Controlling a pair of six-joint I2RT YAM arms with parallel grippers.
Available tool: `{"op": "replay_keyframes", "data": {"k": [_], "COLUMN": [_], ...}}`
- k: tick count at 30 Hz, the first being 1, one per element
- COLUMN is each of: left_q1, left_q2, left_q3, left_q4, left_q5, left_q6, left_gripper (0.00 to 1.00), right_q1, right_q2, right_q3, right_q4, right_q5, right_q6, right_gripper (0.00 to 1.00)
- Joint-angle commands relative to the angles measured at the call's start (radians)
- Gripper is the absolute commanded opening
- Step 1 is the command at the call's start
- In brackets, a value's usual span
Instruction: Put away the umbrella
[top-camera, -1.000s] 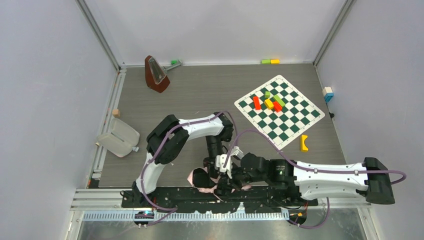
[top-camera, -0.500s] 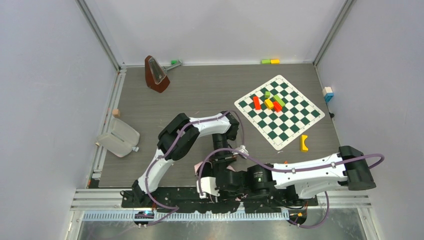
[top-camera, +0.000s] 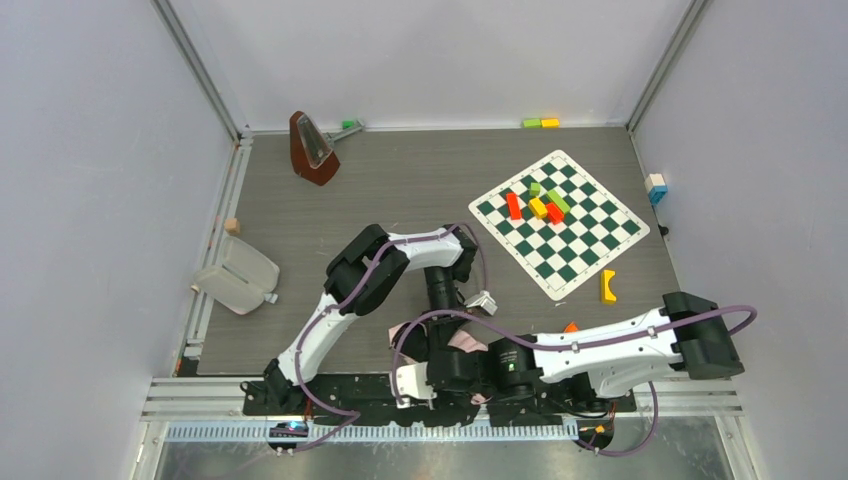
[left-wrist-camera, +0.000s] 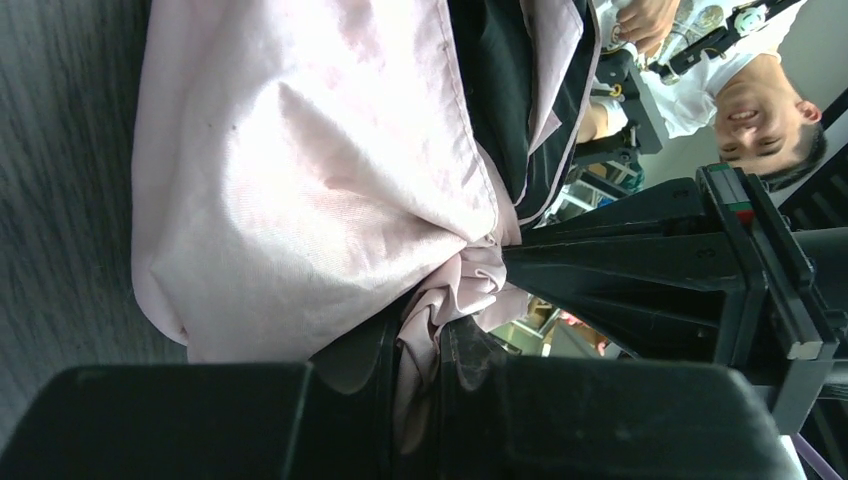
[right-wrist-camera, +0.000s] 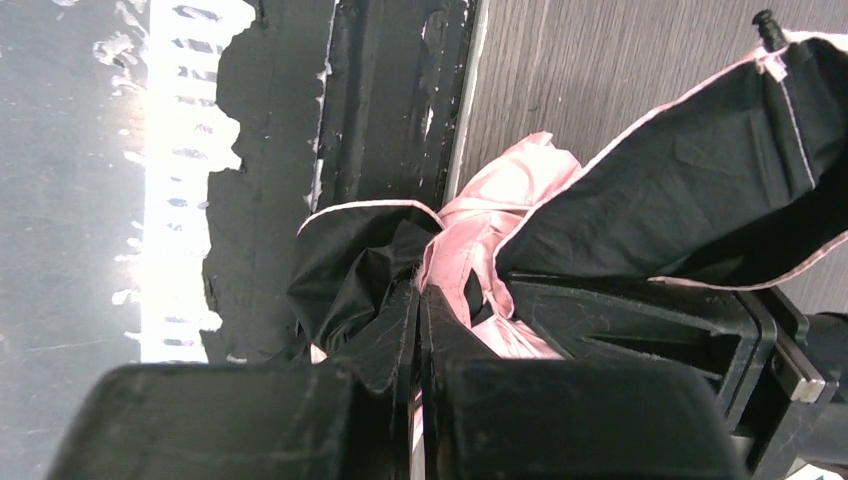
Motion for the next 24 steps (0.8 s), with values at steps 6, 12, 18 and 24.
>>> {"op": "replay_keyframes", "data": {"k": [6, 12, 18, 24], "left_q1": [0.021, 0.021, 0.021, 0.017], "left_q2": [0.042, 0.061, 0.062, 0.085], "left_q3": [0.051, 0.085, 0.056, 0.077], "left_q4": [0.023, 0.003, 0.006, -0.015], "left_q5": [-0.001, 0.001, -0.011, 0.010], "left_q6": [-0.012, -0.009, -0.005, 0.015], "left_gripper": [0.00, 0.00, 0.00, 0.00], "right_q1": [0.112, 0.155, 0.095, 0.030], "right_q2": [0.149, 0.350, 0.406, 0.481], "right_q3": [0.155, 0.284, 0.242, 0.215], "right_q4": [0.265, -0.021, -0.086, -0.151], "right_q5": [-0.144, -0.195, -0.175, -0.145], "right_q6": [-0.027, 0.072, 0.245, 0.389], "right_gripper": [0.06, 0.06, 0.06, 0.06]}}
